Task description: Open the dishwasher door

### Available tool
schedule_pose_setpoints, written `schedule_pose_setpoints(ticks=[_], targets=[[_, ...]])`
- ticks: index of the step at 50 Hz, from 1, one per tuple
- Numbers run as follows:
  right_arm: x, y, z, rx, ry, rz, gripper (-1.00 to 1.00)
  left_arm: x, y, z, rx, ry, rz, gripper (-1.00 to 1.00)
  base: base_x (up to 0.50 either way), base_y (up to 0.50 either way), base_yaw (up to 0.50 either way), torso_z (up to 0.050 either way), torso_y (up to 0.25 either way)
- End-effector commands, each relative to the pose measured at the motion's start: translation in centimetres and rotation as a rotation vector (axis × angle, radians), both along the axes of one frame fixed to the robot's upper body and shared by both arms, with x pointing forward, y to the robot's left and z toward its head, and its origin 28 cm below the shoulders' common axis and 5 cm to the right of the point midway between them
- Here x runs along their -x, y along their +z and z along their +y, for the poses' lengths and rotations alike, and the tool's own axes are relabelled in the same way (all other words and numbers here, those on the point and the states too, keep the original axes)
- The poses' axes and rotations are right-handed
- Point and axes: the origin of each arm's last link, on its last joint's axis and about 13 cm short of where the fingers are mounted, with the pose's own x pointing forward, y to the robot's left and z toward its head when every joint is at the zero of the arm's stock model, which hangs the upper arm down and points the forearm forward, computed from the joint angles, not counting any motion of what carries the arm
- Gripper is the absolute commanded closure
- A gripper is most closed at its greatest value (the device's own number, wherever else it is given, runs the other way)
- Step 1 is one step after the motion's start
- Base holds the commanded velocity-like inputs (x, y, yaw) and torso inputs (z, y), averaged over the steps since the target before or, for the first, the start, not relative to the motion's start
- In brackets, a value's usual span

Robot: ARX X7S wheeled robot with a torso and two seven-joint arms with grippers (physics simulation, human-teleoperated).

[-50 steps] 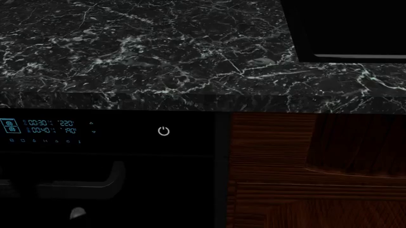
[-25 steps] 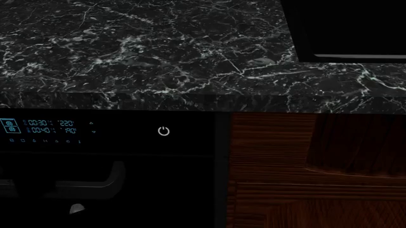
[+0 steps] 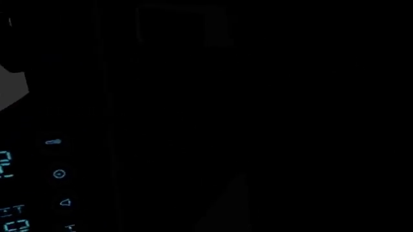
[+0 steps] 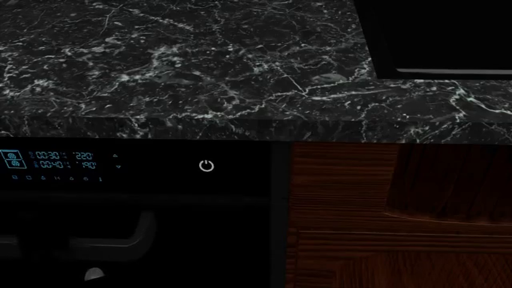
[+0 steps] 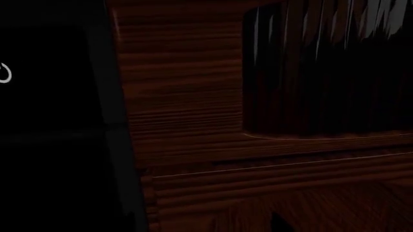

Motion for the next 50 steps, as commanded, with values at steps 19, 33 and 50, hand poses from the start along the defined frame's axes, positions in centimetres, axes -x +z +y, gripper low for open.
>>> schedule_pose_setpoints(ticks=[19,33,50], targets=[[0.2,1.1,-2.0,0.0,-0.093,-0.034,-1.0,5.2,0.6,-0.4,0.093,-0.041,0.11,1.0,0.0,0.0,0.0,0.0,0.0],[0.2,0.9,-2.3,-0.006,-0.103,-0.037,-1.0,9.4,0.4,-0.4,0.126,-0.018,0.158,1.0,0.0,0.0,0.0,0.0,0.0],[0.4,1.0,-2.6,-0.008,-0.119,-0.043,-1.0,13.7,-0.8,-0.7,0.164,-0.004,0.198,1.0,0.0,0.0,0.0,0.0,0.002]])
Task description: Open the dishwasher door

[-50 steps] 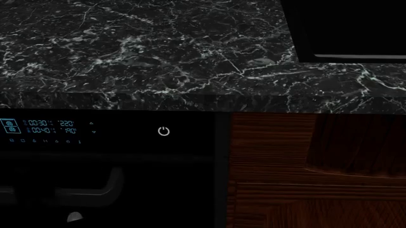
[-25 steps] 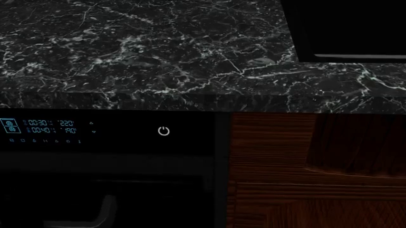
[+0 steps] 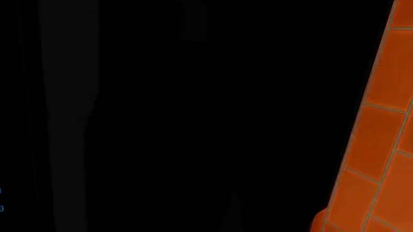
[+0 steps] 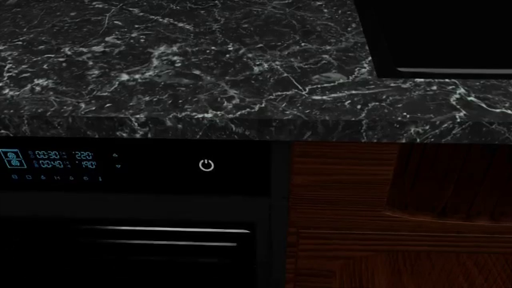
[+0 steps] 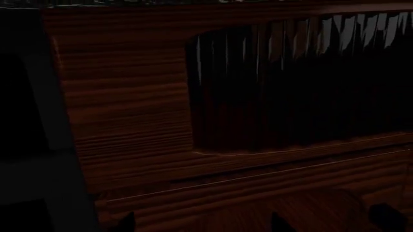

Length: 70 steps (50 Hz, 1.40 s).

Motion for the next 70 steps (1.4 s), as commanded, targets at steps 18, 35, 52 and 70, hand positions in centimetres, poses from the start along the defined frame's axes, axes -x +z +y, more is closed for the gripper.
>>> schedule_pose_setpoints(ticks=[18,35,52,70], targets=[[-0.2,0.0,-0.1,-0.003,-0.004,-0.006,-1.0,7.0,-2.7,-1.6,0.088,-0.011,0.052,1.0,0.0,0.0,0.0,0.001,0.001],[-0.1,0.4,0.1,0.002,0.001,-0.012,-1.0,12.5,-4.5,-2.3,0.137,0.001,0.119,1.0,0.0,0.0,0.0,0.0,0.001],[-0.1,0.6,0.4,0.005,0.01,-0.017,-1.0,16.4,-5.0,-2.7,0.196,0.024,0.191,1.0,0.0,0.0,0.0,0.001,0.001],[-0.1,0.4,0.4,0.002,0.013,-0.016,-1.0,16.8,-5.1,-2.8,0.245,0.071,0.368,1.0,-0.01,0.0,0.0,0.004,0.001]])
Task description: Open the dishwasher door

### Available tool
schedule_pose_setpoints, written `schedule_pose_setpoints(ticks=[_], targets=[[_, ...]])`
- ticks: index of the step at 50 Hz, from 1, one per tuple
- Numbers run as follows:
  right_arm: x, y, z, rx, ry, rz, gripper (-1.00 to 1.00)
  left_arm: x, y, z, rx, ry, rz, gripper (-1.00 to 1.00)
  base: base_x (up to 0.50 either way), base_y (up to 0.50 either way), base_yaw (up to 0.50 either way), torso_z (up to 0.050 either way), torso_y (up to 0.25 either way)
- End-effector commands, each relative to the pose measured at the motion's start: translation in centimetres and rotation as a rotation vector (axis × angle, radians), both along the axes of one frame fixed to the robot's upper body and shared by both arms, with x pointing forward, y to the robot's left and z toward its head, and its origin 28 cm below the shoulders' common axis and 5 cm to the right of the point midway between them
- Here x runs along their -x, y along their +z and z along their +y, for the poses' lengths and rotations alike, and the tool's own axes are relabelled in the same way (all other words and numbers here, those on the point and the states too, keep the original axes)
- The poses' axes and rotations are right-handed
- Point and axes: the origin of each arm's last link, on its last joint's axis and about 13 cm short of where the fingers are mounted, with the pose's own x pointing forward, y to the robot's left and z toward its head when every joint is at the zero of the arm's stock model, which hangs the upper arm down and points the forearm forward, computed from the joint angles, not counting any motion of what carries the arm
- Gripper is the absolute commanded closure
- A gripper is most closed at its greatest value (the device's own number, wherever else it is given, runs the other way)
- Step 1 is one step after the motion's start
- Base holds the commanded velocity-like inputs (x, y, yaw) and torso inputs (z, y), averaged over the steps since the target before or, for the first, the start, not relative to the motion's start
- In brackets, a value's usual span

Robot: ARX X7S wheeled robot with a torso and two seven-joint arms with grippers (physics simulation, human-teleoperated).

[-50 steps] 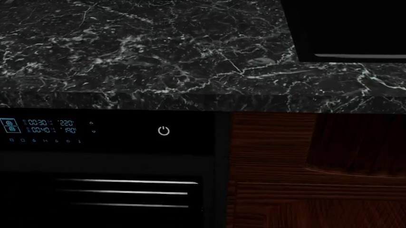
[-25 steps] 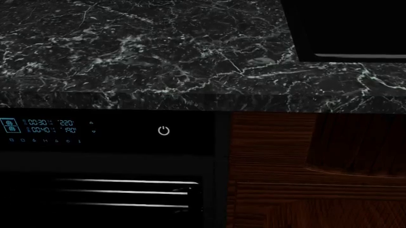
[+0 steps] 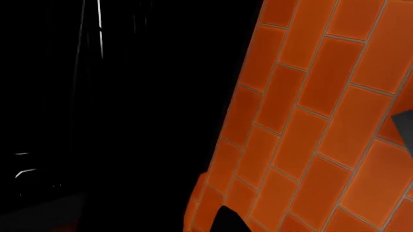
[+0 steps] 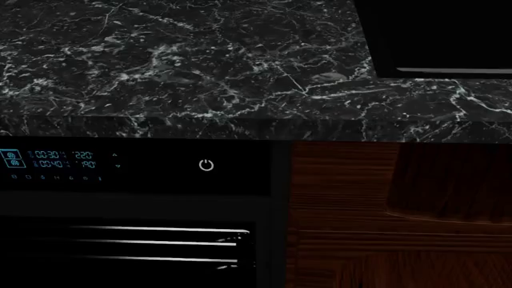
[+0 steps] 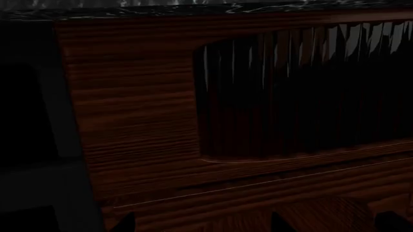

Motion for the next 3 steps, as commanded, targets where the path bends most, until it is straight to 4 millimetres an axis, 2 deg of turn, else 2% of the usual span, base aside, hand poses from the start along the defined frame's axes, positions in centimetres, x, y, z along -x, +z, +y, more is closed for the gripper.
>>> schedule_pose_setpoints(ticks=[1,3], targets=[[0.0,-0.03,0.07,-0.002,0.002,0.001,-1.0,2.2,1.12,-2.53,0.149,-0.03,0.11,1.0,-0.02,0.0,0.01,0.0,0.0],[-0.02,0.05,0.08,-0.002,0.001,0.0,-1.0,2.15,1.3,-2.51,0.156,-0.026,0.13,1.0,-0.01,0.0,0.01,0.005,0.0]])
